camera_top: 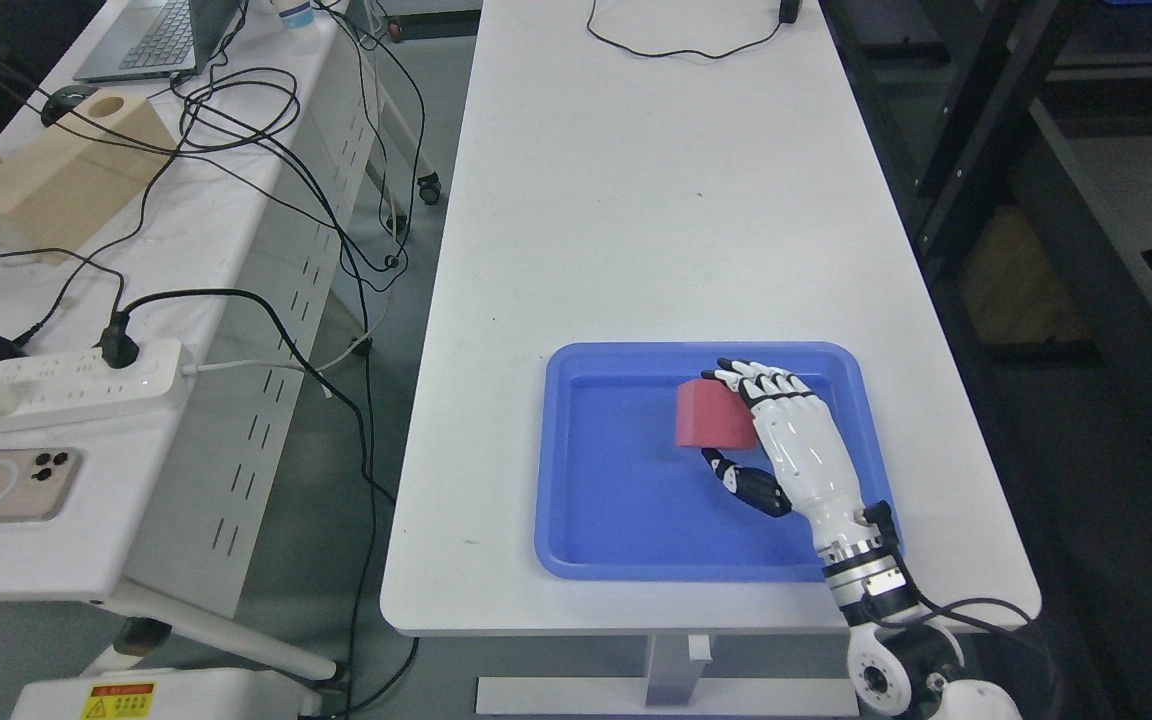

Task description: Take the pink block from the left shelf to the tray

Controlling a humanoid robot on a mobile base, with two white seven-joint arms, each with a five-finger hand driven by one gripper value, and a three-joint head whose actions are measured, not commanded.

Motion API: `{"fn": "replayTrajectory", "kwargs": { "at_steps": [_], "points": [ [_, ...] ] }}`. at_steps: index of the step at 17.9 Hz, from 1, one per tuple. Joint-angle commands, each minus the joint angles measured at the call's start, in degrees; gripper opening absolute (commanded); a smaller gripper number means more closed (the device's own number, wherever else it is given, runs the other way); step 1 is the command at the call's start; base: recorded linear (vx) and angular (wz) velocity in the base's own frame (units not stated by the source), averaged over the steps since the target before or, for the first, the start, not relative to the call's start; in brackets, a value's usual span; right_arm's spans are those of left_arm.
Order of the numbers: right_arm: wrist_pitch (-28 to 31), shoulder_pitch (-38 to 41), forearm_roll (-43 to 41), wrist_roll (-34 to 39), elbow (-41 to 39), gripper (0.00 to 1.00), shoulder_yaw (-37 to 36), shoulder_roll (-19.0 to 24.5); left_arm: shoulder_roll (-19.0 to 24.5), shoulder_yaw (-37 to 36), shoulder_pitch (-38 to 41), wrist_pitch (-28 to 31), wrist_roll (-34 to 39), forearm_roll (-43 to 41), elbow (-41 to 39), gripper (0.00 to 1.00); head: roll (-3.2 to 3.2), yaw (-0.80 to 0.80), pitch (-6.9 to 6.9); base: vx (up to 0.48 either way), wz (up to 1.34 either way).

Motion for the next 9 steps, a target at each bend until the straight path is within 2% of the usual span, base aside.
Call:
{"fn": "replayTrajectory", "kwargs": {
  "at_steps": [1, 5, 7, 9],
  "points": [
    [-0.13, 0.6, -4.53, -0.16, 0.23, 0.84, -0.39, -1.0, 1.0, 0.0, -1.67, -0.02, 0.02, 0.0, -1.0, 1.0, 0.0, 0.0, 0.0, 0.02, 0.0],
    [-0.31, 0.77, -9.71, -0.07, -0.03, 0.99, -1.53, -1.0, 1.0, 0.0, -1.67, -0.02, 0.02, 0.0, -1.0, 1.0, 0.0, 0.0, 0.0, 0.005, 0.0],
    [-0.57, 0.77, -17.07, -0.07, -0.38, 0.99, -3.81, -1.0, 1.0, 0.0, -1.67, -0.02, 0.02, 0.0, -1.0, 1.0, 0.0, 0.0, 0.0, 0.0, 0.0],
    [-2.05, 0.07, -28.04, -0.07, -0.38, 0.99, -7.93, -1.0, 1.0, 0.0, -1.67, -0.02, 0.02, 0.0, -1.0, 1.0, 0.0, 0.0, 0.0, 0.0, 0.0]
  ]
}}
